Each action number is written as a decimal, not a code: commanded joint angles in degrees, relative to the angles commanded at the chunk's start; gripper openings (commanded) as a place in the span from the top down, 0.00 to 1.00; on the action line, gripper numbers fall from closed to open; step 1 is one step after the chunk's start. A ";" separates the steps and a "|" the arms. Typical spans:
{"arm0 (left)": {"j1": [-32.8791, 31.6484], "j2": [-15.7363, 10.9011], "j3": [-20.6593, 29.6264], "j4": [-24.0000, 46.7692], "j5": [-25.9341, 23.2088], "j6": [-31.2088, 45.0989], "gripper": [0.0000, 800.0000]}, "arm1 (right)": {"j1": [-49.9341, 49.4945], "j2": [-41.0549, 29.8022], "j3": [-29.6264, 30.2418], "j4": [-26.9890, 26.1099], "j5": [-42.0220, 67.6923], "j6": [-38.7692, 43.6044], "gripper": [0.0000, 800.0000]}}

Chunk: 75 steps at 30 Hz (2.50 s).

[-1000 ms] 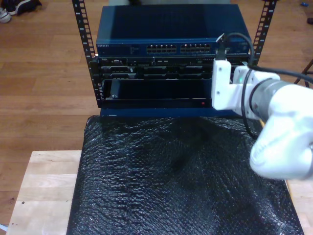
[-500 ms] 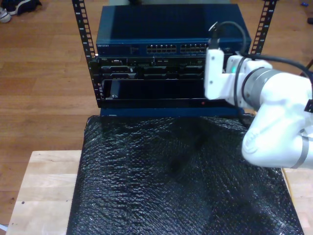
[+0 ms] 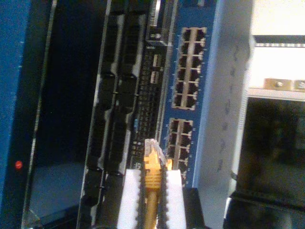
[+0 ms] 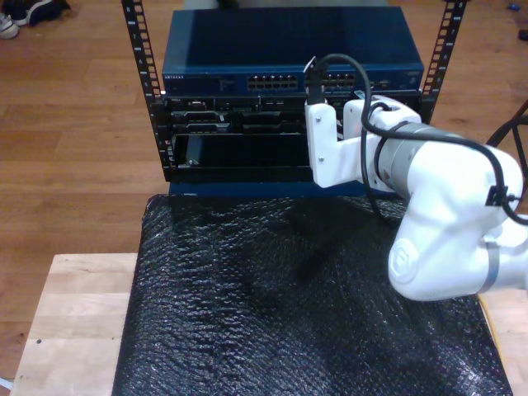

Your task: Grab the cable and plug it in

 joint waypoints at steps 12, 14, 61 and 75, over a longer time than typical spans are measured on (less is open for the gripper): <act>0.00 0.00 0.00 0.00 0.00 0.00 0.00 | 0.53 4.57 0.97 0.26 -9.14 0.44 1.00; 0.00 0.00 -0.09 0.00 0.00 0.00 0.00 | 0.62 5.19 1.05 0.18 -9.76 0.35 1.00; 0.00 0.00 0.00 0.00 0.00 0.00 0.00 | 0.35 23.12 -8.26 0.88 -30.51 0.18 1.00; 0.00 0.00 0.00 0.00 0.00 0.00 0.00 | 0.53 31.30 -12.31 7.91 -41.32 0.09 1.00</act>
